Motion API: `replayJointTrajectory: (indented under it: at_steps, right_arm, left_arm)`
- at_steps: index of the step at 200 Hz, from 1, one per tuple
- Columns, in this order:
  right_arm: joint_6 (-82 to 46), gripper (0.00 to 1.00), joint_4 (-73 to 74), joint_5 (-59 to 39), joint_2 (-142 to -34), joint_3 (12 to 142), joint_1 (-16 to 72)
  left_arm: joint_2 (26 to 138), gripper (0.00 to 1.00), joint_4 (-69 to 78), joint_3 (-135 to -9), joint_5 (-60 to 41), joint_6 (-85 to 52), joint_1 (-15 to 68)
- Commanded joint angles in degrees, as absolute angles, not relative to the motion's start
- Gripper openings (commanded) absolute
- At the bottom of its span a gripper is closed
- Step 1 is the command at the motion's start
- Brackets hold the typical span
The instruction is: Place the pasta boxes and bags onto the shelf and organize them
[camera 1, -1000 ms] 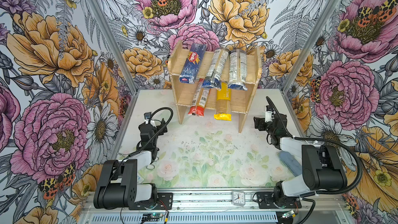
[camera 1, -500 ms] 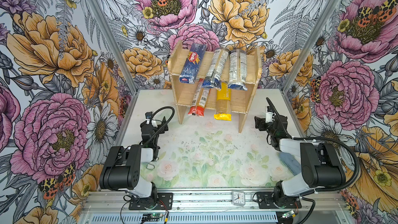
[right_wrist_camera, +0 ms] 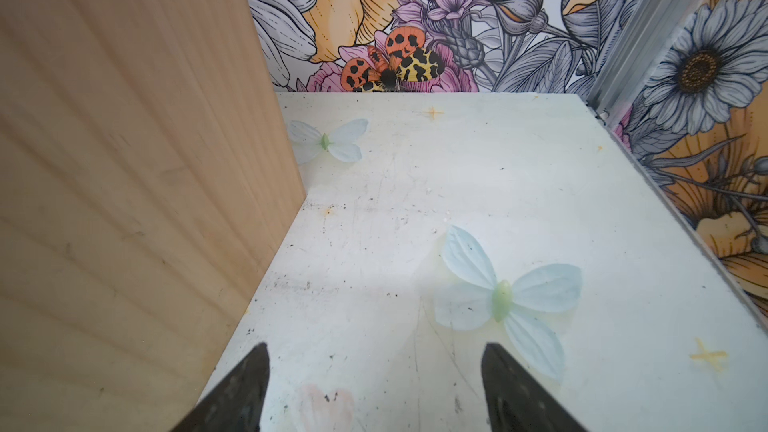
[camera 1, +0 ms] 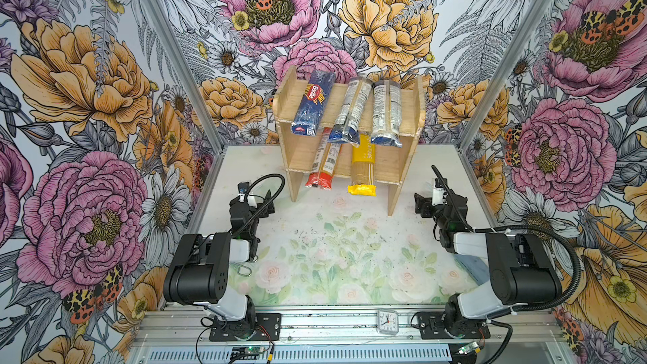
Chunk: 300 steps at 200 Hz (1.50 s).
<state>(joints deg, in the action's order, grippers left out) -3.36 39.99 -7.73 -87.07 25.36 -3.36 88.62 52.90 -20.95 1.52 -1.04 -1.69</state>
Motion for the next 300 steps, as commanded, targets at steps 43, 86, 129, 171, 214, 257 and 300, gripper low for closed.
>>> replayJointTrajectory:
  at_steps: [43, 86, 129, 171, 214, 257, 300]
  right_arm:
    - [-3.83, 0.81, 52.33, -5.43, -88.07, 21.19, -3.42]
    - [-3.92, 0.83, 52.40, -4.87, -88.26, 21.38, -3.42]
    - [-4.44, 0.85, 50.60, -3.77, -88.57, 22.54, -3.42]
    - [-4.38, 0.99, 50.34, -3.61, -88.52, 22.59, -3.42]
    - [-4.31, 1.00, 50.35, -3.43, -88.46, 22.59, -3.33]
    - [-4.32, 0.99, 50.36, -3.48, -88.41, 22.43, -3.29]
    - [-4.28, 1.00, 50.36, -3.37, -88.33, 22.42, -3.24]
  left_arm:
    - [88.81, 0.99, 53.36, -21.82, -1.23, 0.14, -2.37]
    - [88.86, 0.99, 53.23, -21.95, -1.75, 0.09, -2.41]
    - [88.95, 0.99, 53.16, -22.01, -3.87, 0.52, -2.72]
    - [88.87, 0.99, 53.34, -21.89, -3.28, 0.68, -2.56]
    - [88.86, 0.99, 53.61, -21.77, -2.11, 0.74, -2.12]
    - [88.86, 0.99, 53.48, -21.76, -2.21, 0.79, -2.11]
    - [88.84, 0.99, 53.50, -21.74, -2.20, 0.77, -2.11]
